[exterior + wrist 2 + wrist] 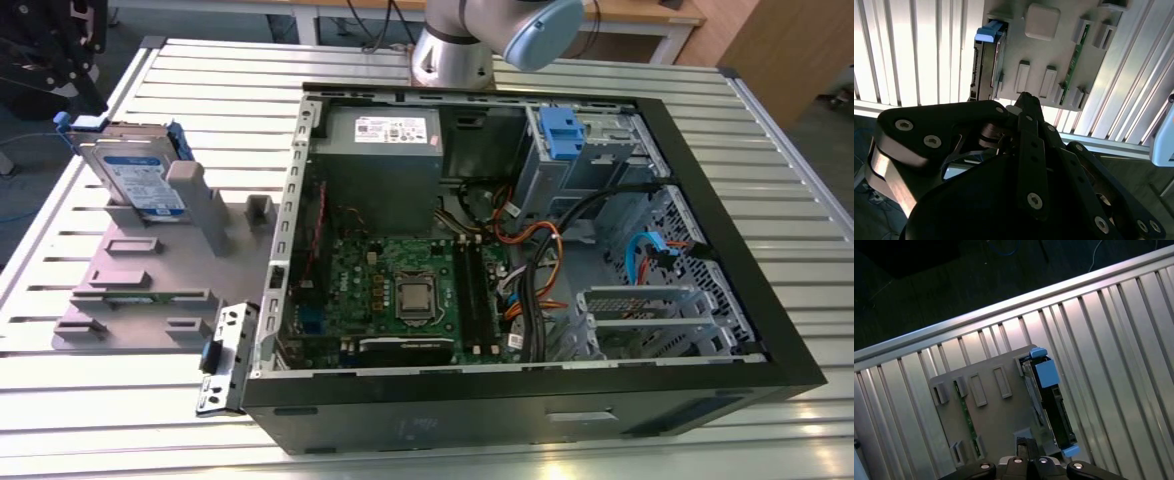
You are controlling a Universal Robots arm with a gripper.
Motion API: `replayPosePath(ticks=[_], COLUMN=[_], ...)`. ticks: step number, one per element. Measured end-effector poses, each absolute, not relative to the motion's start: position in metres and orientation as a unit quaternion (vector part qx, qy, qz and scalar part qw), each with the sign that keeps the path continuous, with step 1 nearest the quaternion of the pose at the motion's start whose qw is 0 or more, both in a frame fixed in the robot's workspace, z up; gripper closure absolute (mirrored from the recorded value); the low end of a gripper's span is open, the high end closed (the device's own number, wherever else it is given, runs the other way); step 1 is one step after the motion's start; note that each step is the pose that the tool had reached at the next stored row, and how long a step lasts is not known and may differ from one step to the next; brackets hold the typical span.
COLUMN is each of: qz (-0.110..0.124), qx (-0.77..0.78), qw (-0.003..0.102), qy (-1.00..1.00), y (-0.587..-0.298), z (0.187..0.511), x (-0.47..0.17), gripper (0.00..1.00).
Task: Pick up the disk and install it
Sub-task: 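Pick up the disk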
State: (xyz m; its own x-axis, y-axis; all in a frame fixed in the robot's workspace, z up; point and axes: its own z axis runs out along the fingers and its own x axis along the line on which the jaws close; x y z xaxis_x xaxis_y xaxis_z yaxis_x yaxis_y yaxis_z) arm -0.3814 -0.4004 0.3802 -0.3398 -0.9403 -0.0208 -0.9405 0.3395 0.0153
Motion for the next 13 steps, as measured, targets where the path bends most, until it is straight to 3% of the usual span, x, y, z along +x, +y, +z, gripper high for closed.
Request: replayPosePath(ticks=[13], qz=[0.012], qx=[-0.578], qw=[0.004], qy=[0.816], y=[-0.4004], z=[0.3802], x=[-0.3814], gripper=[0.89])
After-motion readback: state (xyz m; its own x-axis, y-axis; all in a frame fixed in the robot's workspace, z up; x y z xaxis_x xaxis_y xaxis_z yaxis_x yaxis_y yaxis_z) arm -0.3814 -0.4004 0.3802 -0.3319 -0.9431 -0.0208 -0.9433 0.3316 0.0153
